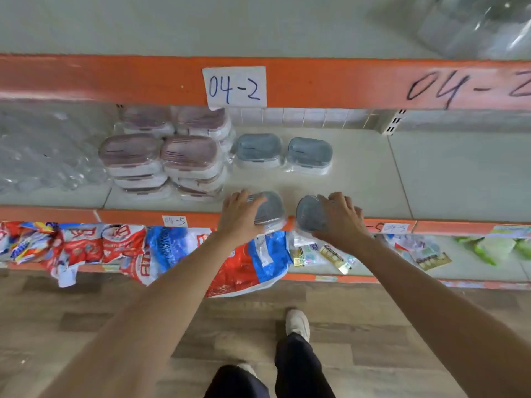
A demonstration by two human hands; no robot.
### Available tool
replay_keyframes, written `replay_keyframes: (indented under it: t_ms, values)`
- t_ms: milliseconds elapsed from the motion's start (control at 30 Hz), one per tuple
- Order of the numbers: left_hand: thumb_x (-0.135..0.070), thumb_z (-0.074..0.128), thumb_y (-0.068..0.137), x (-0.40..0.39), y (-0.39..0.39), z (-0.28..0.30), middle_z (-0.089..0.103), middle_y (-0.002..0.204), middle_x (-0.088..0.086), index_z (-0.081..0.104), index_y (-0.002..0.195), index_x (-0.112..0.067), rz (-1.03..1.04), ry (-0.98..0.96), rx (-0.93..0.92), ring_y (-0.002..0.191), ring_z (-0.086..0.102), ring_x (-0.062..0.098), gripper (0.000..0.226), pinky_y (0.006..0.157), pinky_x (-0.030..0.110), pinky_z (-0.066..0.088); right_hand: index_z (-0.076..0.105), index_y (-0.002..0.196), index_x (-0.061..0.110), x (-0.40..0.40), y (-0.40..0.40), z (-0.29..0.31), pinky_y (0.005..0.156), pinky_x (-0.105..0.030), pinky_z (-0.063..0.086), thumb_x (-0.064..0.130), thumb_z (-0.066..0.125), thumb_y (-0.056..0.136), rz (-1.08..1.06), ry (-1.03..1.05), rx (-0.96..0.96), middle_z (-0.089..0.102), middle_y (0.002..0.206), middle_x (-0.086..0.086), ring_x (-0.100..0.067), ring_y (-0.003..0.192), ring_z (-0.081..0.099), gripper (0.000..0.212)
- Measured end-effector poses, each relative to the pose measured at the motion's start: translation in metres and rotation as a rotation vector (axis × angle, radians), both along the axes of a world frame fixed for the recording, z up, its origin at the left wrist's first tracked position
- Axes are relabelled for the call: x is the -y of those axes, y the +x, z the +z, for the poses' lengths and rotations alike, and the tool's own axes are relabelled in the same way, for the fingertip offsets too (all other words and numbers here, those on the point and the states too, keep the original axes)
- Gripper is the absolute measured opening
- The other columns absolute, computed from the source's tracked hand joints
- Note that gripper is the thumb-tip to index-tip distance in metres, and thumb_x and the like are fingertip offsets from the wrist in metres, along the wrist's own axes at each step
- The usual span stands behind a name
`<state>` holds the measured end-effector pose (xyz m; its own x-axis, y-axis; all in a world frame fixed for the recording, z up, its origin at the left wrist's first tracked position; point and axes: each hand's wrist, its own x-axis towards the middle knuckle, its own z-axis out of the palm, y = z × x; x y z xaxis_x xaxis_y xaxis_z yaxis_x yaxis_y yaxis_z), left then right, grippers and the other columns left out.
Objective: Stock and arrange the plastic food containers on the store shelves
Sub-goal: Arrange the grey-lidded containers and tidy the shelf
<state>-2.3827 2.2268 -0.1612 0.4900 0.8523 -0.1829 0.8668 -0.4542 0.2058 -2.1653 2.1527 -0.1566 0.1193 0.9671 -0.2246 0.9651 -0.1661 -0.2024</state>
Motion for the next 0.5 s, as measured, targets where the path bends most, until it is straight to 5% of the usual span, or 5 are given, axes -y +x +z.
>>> replay_keyframes:
  t_ms: [200, 500]
  values:
    - [-0.022, 0.065, 0.086, -0.03, 0.011, -0.029, 0.028, 0.148, 0.007, 0.043, 0.141, -0.026, 0.065, 0.106, 0.097, 0.139, 0.022, 0.027, 0.059, 0.114, 0.038, 0.011, 0.044, 0.133, 0.019, -0.037, 0.007, -0.029, 0.112, -0.043, 0.014, 0.045, 0.058, 0.088, 0.056, 0.087, 0.012, 0.029, 0.149, -0.005, -0.021, 0.139, 0.023, 0.054]
    - [-0.007, 0.058, 0.089, -0.055, 0.019, -0.032, 0.043, 0.126, 0.003, 0.041, 0.143, -0.027, 0.057, 0.221, 0.05, 0.121, 0.037, 0.022, 0.06, 0.1, 0.032, 0.032, 0.047, 0.132, 0.018, -0.072, 0.002, -0.045, 0.092, -0.033, 0.026, 0.03, 0.044, 0.097, 0.132, 0.235, 0.155, 0.043, 0.133, -0.004, -0.023, 0.121, 0.038, 0.037]
